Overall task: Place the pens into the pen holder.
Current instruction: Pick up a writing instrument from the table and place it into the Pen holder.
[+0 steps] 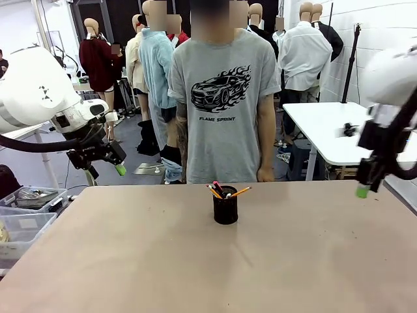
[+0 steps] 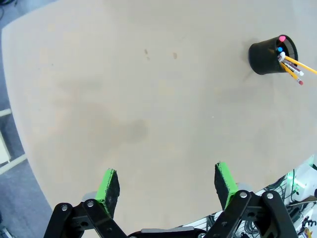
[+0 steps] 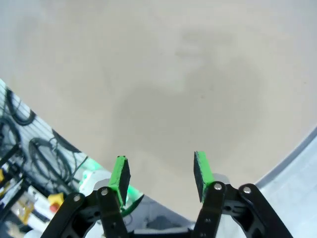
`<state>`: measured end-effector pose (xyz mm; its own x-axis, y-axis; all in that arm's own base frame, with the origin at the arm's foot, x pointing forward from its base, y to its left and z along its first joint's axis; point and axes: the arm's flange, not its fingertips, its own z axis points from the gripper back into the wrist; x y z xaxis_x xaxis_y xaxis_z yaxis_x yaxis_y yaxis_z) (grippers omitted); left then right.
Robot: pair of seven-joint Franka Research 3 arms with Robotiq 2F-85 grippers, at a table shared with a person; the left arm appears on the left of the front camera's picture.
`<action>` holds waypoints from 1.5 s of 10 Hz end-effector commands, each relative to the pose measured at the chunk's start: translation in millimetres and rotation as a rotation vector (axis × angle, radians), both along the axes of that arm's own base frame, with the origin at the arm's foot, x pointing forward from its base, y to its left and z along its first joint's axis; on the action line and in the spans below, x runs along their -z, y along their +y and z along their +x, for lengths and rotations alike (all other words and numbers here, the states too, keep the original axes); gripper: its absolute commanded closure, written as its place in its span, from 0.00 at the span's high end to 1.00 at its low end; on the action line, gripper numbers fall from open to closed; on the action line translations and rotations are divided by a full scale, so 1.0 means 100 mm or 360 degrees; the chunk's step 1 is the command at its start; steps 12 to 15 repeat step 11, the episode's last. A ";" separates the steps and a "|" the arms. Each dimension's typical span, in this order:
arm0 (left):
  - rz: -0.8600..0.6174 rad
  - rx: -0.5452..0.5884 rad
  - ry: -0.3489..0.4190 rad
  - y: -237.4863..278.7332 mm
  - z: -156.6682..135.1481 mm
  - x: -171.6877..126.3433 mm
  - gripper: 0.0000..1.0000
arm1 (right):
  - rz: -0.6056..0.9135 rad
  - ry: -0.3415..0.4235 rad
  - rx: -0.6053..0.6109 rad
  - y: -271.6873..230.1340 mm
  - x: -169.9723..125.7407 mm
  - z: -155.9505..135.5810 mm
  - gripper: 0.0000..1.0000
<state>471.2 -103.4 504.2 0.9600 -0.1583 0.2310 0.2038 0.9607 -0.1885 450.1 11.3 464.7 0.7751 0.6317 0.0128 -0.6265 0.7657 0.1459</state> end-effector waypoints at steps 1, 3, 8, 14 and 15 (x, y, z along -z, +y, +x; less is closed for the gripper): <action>0.0022 0.0002 0.0011 0.01 -0.01 -0.01 1.00 | -0.0164 0.0035 0.0105 0.13 0.08 0.18 0.66; 0.0022 0.0002 0.0011 0.01 -0.01 -0.01 1.00 | -0.0048 0.0031 -0.0004 0.18 0.08 0.06 0.66; 0.0022 0.0002 0.0011 0.01 -0.01 -0.01 1.00 | -0.0048 0.0031 -0.0004 0.18 0.08 0.06 0.66; 0.0022 0.0002 0.0011 0.01 -0.01 -0.01 1.00 | -0.0048 0.0031 -0.0004 0.18 0.08 0.06 0.66; 0.0022 0.0002 0.0011 0.01 -0.01 -0.01 1.00 | -0.0048 0.0031 -0.0004 0.18 0.08 0.06 0.66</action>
